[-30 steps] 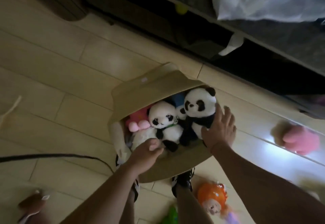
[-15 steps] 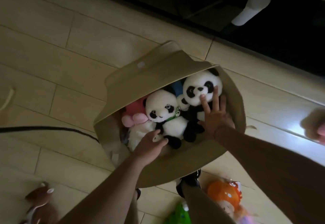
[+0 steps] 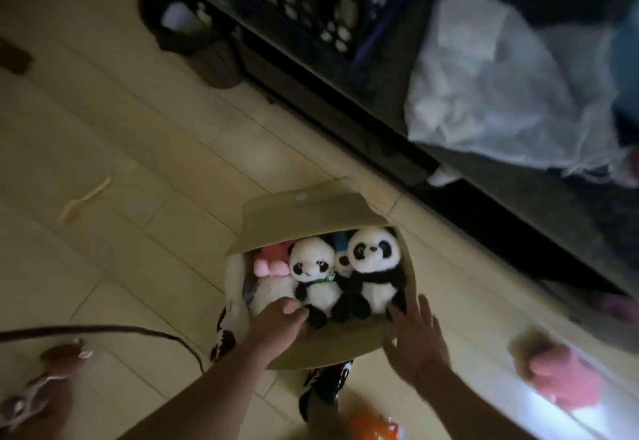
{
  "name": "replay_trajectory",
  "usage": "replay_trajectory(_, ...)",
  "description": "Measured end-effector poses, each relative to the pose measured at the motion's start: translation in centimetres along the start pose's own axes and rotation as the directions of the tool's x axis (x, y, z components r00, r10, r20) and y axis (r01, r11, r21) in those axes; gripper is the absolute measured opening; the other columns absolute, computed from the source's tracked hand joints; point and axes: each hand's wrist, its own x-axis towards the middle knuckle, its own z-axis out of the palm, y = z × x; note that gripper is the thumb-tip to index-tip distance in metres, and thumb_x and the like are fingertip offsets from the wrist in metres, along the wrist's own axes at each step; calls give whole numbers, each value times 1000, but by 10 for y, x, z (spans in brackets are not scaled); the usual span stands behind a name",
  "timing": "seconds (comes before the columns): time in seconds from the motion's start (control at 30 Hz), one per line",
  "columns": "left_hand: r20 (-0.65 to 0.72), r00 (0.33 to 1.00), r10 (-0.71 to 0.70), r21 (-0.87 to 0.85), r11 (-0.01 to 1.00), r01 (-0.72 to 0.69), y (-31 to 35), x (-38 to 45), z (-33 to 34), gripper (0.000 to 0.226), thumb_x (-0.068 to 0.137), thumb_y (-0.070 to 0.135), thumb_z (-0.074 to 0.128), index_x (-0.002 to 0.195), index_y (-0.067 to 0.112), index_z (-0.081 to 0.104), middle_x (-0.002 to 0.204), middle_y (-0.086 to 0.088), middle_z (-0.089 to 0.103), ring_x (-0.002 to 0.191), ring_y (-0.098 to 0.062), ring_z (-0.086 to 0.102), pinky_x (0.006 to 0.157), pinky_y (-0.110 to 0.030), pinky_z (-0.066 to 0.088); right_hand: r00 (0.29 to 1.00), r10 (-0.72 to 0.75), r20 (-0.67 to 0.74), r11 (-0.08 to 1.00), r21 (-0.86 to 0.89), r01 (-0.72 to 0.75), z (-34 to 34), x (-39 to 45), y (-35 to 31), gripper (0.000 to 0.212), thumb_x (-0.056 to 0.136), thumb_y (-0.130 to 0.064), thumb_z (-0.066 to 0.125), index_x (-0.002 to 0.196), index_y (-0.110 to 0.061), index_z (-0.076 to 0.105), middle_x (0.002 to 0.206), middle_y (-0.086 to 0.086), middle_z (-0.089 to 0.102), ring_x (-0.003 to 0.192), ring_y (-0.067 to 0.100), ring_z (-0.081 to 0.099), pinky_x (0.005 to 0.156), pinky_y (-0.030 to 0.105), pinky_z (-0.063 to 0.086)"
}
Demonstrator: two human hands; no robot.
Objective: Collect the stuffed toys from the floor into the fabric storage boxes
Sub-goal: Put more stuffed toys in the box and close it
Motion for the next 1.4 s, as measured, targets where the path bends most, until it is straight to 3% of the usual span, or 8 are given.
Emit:
replay_trajectory(0.1, -125, 992, -28, -247, 969, -4, -6, -39, -4, 46, 94, 47, 50, 134, 25, 49, 138, 2, 51, 114, -11, 49, 103, -32, 41, 992, -123, -12, 987, -110, 121, -15, -32, -30, 77, 55, -54, 67, 126, -27, 60, 149, 4, 37, 123, 38, 52, 95, 50, 49)
replay_trajectory(0.2, -444, 894, -55, -224, 973, -52, -30, -77, -24, 81, 83, 70, 40, 150, 26, 26, 157, -1, 25, 142, -23, 25, 117, -36, 21, 931, -345, -121, 932, -163, 324, -39, -37, -108, 102, 37, -59, 67, 132, -31, 43, 157, -8, 17, 101, 34, 68, 87, 47, 53)
replay_trajectory(0.27, -621, 779, -92, -236, 969, -74, -64, -101, -53, 97, 68, 81, 21, 153, 35, 9, 163, 2, 4, 150, -25, 4, 118, -41, 12, 832, -539, -134, 838, -186, 513, -61, -43, -186, 115, 50, -60, 69, 149, -32, 16, 156, -2, 20, 114, 35, 61, 75, 45, 58)
replay_trajectory(0.4, -790, 572, -222, -284, 959, -21, -176, -150, -116, 96, 65, 86, 21, 145, 48, -17, 158, 10, -25, 148, -22, -19, 117, -55, 1, 632, -772, -59, 623, -263, 736, -97, -71, -346, 98, 78, -73, 44, 142, -42, -25, 160, 3, -6, 147, 25, 5, 117, 44, 20)
replay_trajectory(0.53, -873, 410, -265, -236, 964, 121, -312, -192, -146, 105, 66, 87, 34, 153, 40, 1, 164, 0, -3, 150, -30, -1, 113, -64, 7, 514, -857, -31, 495, -325, 806, -77, -108, -473, 94, 83, -69, 44, 147, -36, -17, 158, -5, -20, 147, 20, -4, 119, 42, 17)
replay_trajectory(0.77, -690, 451, -566, -508, 822, 256, -505, -247, -108, 119, 52, 92, 26, 150, 40, -14, 161, 5, -21, 149, -26, -16, 111, -66, -1, 300, -945, 127, 282, -139, 949, 62, -199, -621, 103, 82, -53, 58, 142, -42, -24, 161, -1, 0, 145, 19, 17, 111, 36, 34)
replay_trajectory(1.13, -345, 473, -811, -799, 518, 305, -671, -311, -67, 115, 60, 93, 30, 147, 40, -23, 159, 3, -28, 148, -29, -20, 110, -69, -7, 282, -817, 503, 216, -187, 958, 225, -282, -772, 101, 78, -54, 64, 150, -31, -2, 158, 5, 11, 145, 22, 17, 109, 43, 36)
replay_trajectory(1.4, -102, 353, -930, -960, 185, 211, -742, -290, -95, 113, 65, 89, 43, 149, 41, -15, 159, 5, -26, 149, -27, -8, 112, -70, 1, 290, -611, 736, 133, -266, 955, 280, -263, -849, 100, 79, -56, 61, 147, -40, -11, 158, -1, 16, 144, 19, 21, 113, 43, 31)
